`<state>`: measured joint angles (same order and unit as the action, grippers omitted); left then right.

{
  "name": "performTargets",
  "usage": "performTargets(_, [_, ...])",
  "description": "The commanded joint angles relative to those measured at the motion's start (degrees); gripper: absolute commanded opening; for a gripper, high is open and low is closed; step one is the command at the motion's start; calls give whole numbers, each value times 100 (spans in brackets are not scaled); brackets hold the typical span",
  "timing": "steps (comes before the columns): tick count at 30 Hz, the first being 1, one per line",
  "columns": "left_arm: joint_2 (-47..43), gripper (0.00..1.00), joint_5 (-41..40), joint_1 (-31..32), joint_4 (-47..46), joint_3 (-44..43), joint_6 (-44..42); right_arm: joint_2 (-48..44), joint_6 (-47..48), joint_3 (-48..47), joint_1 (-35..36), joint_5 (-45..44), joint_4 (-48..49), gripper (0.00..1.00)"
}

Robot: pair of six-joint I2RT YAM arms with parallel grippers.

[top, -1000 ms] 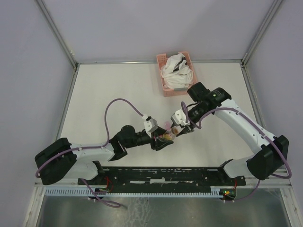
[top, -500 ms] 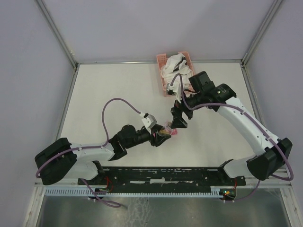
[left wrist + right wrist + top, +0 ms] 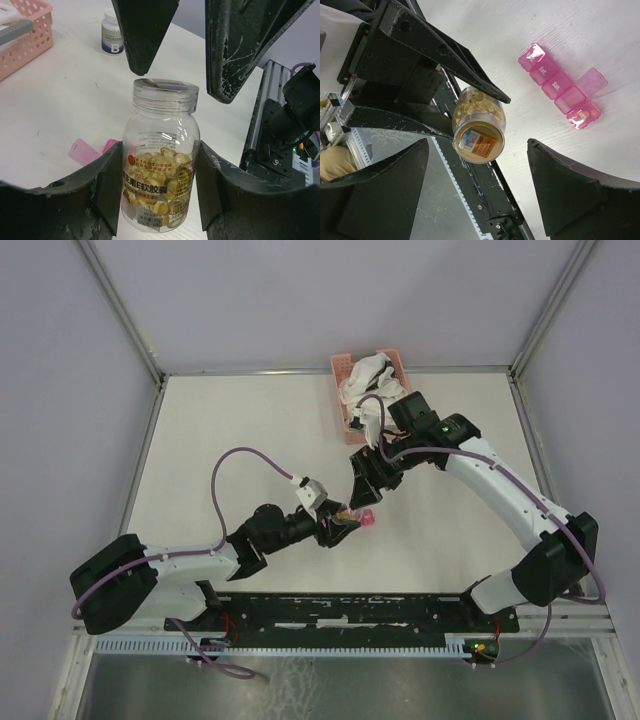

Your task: Sort the pills into containers

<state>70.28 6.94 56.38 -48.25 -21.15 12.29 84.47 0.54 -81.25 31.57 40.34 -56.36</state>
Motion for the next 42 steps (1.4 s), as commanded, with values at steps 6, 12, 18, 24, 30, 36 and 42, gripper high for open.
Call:
performTargets(6, [-137, 3, -151, 24, -282, -65, 142, 210, -34, -34, 49, 330, -73, 74])
performTargets(12, [-133, 3, -152, 22, -277, -65, 150, 266, 16, -111, 67, 430, -136, 55])
performTargets(18, [-170, 3, -134, 21, -242, -40, 150, 279, 102, -137, 67, 525, -120, 28])
performTargets(24, [-259, 3, 23, 19, -229, 29, 173, 227, 982, -224, 65, 818, -201, 20])
performTargets(30, [-276, 3, 245, 13, -188, 34, 194, 90, 4150, -432, 60, 1840, -1151, 30])
performTargets(36, [-215, 3, 340, 22, -190, 8, 190, 433, 8664, -1029, 64, 1904, -3386, 46])
performTargets(42, [-76, 3, 393, 14, -203, -42, 203, 385, 9712, -775, 82, 1646, -3214, 50])
